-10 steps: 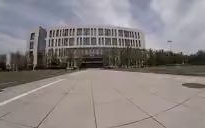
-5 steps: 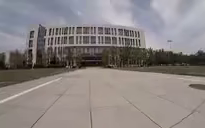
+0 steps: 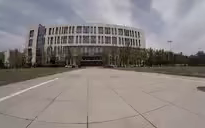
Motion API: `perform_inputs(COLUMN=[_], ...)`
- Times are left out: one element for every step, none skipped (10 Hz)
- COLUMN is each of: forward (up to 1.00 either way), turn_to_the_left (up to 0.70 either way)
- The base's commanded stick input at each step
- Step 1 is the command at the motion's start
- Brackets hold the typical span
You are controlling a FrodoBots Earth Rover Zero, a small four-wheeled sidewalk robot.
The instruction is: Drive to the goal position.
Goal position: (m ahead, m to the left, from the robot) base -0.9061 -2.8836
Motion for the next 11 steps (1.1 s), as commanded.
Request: perform_inputs(forward=[0.70, 0.70, 0.70, 0.70, 0.70, 0.70, 0.70, 0.70, 0.70, 0.70, 0.70], turn_to_the_left=[0.00, 0.00, 0.00, 0.00, 0.00, 0.00, 0.00, 0.00, 0.00, 0.00, 0.00])
